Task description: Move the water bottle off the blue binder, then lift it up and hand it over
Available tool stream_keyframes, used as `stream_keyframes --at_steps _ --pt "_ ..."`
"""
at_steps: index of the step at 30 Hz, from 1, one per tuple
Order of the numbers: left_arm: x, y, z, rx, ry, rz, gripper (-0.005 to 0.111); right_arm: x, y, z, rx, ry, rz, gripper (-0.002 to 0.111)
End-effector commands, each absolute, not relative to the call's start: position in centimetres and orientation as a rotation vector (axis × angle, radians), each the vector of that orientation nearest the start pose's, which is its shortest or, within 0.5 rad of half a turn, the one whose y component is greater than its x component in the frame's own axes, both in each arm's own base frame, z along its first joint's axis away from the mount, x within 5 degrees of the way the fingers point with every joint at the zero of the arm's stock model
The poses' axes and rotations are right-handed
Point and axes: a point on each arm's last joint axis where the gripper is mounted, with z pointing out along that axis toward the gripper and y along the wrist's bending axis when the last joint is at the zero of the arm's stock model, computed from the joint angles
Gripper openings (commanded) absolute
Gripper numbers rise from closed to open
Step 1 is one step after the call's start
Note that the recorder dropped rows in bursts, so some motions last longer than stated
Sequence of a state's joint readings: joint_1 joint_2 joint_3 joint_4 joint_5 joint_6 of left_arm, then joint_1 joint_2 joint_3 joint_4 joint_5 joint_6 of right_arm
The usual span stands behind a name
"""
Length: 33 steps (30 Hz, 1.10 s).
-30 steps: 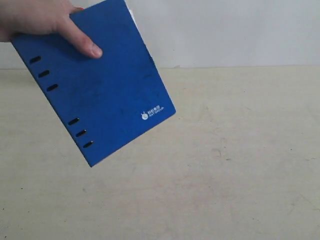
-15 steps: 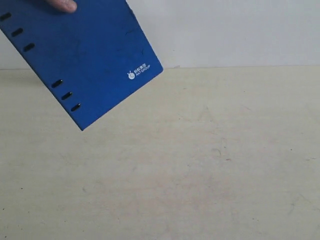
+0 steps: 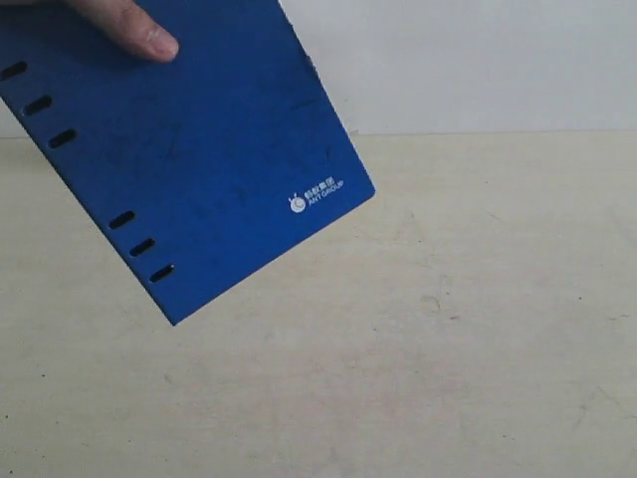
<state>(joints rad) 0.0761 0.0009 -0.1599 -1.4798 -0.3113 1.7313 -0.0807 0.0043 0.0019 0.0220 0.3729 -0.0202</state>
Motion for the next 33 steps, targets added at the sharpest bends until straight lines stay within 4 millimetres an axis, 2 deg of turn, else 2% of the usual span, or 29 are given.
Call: stream_keyframes --at_steps 1,5,8,11,14,16,19,21,23,29,33 --pt "2.2 2.0 31.1 0.022 1.165 0.565 0.004 5.3 -0.4 18.1 0.065 1.845 -0.057 0.0" --pt "0.3 1.6 34.7 0.046 1.045 0.591 0.004 5.3 -0.4 18.1 0.065 1.845 -0.057 0.0" --pt "-0.6 0.8 36.3 0.123 0.993 0.587 0.004 5.3 -0.4 18.1 0.065 1.845 -0.057 0.0" --pt "0.3 -0.2 37.2 0.22 1.029 0.487 0.004 5.3 -0.4 18.1 0.065 1.845 -0.057 0.0" --pt "1.7 -0.5 38.0 0.22 1.11 0.37 0.004 5.3 -0.4 18.1 0.065 1.845 -0.057 0.0" --pt "2.4 -0.2 38.5 0.14 1.167 0.272 0.004 5.3 -0.4 18.1 0.065 1.845 -0.057 0.0" --pt "2.6 0.2 38.5 -0.005 1.192 0.138 0.004 5.3 -0.4 18.1 0.065 1.845 -0.057 0.0" --pt "2.9 0.4 37.6 -0.098 1.21 0.036 0.004 5.3 -0.4 18.1 0.065 1.845 -0.057 0.0" --pt "3.1 0.5 36.1 -0.132 1.24 0.013 0.004 5.3 -0.4 18.1 0.065 1.845 -0.057 0.0" --pt "4.6 0.7 27.4 -0.181 1.474 0.0 0.004 5.3 -0.4 18.1 0.065 1.845 -0.057 0.0" --pt "5.2 0.6 22.7 -0.25 1.558 -0.095 0.004 5.3 -0.4 18.1 0.065 1.845 -0.057 0.0"
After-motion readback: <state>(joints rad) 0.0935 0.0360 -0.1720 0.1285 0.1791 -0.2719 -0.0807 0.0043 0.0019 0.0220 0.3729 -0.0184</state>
